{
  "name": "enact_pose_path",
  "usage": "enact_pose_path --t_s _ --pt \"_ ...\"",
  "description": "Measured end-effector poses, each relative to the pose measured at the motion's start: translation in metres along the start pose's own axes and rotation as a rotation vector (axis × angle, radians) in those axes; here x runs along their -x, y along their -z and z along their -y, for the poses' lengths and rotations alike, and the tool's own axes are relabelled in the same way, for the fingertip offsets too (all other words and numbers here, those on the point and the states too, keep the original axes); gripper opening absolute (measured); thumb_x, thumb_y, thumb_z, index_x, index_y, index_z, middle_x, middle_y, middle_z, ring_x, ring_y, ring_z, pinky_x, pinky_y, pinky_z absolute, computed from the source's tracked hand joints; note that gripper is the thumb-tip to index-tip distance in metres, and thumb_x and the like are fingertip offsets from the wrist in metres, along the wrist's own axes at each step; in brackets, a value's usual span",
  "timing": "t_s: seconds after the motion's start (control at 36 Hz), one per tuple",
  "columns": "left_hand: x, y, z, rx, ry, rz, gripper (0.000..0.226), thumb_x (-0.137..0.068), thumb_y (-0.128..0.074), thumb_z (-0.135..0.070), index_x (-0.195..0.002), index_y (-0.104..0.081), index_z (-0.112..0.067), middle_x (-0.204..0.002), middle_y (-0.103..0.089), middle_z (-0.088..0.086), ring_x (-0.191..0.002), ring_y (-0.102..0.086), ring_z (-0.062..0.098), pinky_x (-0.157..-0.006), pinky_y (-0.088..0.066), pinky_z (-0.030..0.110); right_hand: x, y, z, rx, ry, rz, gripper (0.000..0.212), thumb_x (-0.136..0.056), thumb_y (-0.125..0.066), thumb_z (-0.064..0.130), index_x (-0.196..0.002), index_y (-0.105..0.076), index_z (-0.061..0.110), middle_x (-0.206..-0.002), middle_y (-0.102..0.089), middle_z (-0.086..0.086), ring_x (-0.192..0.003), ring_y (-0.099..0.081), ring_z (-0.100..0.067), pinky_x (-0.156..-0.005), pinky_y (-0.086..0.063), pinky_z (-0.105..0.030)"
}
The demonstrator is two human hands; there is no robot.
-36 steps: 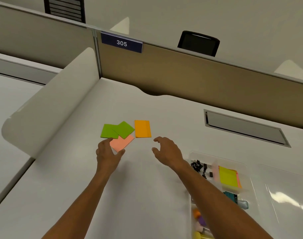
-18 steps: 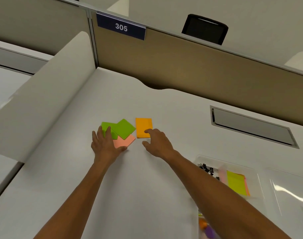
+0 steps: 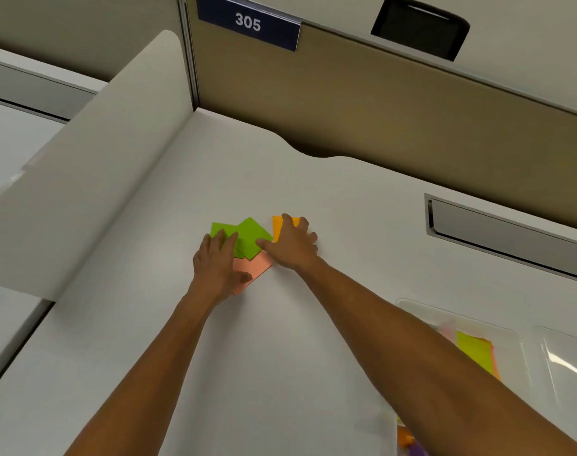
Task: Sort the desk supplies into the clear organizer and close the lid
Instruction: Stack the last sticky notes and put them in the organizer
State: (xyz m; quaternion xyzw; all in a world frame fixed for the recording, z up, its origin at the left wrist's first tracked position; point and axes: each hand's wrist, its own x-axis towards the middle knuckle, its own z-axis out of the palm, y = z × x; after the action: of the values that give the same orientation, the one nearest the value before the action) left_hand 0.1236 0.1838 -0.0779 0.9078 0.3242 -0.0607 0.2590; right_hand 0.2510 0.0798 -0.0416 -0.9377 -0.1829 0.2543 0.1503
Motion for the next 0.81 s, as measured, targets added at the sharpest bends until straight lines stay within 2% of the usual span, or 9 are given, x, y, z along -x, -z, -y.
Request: enact_pose_path --t_s 0.14,0.25,0.33,0.44,0.56,0.69,0.81 --pt "0.003 -0.003 0.004 -0.044 -0.082 -0.016 0.075 -0.076 -0.076 -0.039 -0.142 -0.044 -0.024 -0.158 -0.025 0.002 -0.146 -0.015 0.031 -0.112 -0.025 0.044 -0.006 -0.007 0.006 0.090 -0.002 0.000 0.094 -0.078 -0.070 0.056 -0.151 -0.020 0.025 -0.156 -0.014 -0.017 -0.134 -0.025 -0.048 -0.104 -0.032 -0.053" --pt "0.005 -0.002 0.006 -0.026 -0.121 -0.051 0.075 -0.076 -0.077 -0.031 -0.142 -0.044 -0.019 -0.151 -0.039 0.003 -0.140 -0.028 0.030 -0.107 -0.033 0.043 -0.009 -0.010 0.005 0.147 -0.004 -0.016 0.099 -0.077 -0.072 0.054 -0.152 -0.015 0.024 -0.154 -0.017 -0.018 -0.135 -0.023 -0.046 -0.105 -0.032 -0.052" --pt "0.007 0.000 0.006 -0.034 -0.142 -0.086 0.075 -0.075 -0.078 -0.029 -0.142 -0.045 -0.017 -0.142 -0.048 0.006 -0.130 -0.036 0.033 -0.097 -0.039 0.041 -0.010 -0.009 0.003 0.130 -0.002 -0.010 0.106 -0.073 -0.075 0.052 -0.153 -0.011 0.025 -0.153 -0.016 -0.017 -0.134 -0.022 -0.044 -0.103 -0.033 -0.052" --pt "0.006 0.004 0.003 -0.109 -0.146 -0.088 0.076 -0.076 -0.076 -0.034 -0.144 -0.043 -0.026 -0.133 -0.048 0.007 -0.114 -0.043 0.032 -0.086 -0.042 0.038 -0.010 -0.003 -0.001 0.137 -0.014 0.031 0.114 -0.071 -0.078 0.050 -0.154 -0.003 0.026 -0.154 -0.012 -0.017 -0.136 -0.018 -0.045 -0.104 -0.033 -0.053" --pt "0.006 0.010 -0.002 -0.198 -0.105 -0.023 0.078 -0.082 -0.068 -0.045 -0.149 -0.031 -0.031 -0.131 -0.048 0.007 -0.113 -0.042 0.032 -0.086 -0.042 0.037 -0.008 0.002 -0.003 0.151 -0.021 0.110 0.128 -0.069 -0.084 0.045 -0.154 0.010 0.031 -0.155 -0.006 -0.016 -0.139 -0.013 -0.045 -0.106 -0.033 -0.057" --pt "0.008 0.012 -0.003 -0.225 -0.095 0.002 0.069 -0.079 -0.066 -0.058 -0.138 -0.047 -0.027 -0.128 -0.050 0.009 -0.115 -0.042 0.032 -0.087 -0.044 0.038 -0.001 0.004 -0.010 0.236 0.024 0.199 0.140 -0.066 -0.088 0.042 -0.151 0.023 0.033 -0.157 0.003 -0.016 -0.141 -0.009 -0.046 -0.108 -0.032 -0.059" --pt "0.010 0.013 -0.004 -0.143 -0.120 -0.040 0.066 -0.068 -0.080 -0.050 -0.124 -0.063 -0.018 -0.130 -0.046 0.013 -0.115 -0.044 0.035 -0.089 -0.046 0.043 0.002 0.002 -0.015 0.297 0.083 0.217 0.137 -0.064 -0.089 0.044 -0.153 0.015 0.035 -0.157 0.001 -0.012 -0.140 -0.011 -0.044 -0.105 -0.035 -0.060"
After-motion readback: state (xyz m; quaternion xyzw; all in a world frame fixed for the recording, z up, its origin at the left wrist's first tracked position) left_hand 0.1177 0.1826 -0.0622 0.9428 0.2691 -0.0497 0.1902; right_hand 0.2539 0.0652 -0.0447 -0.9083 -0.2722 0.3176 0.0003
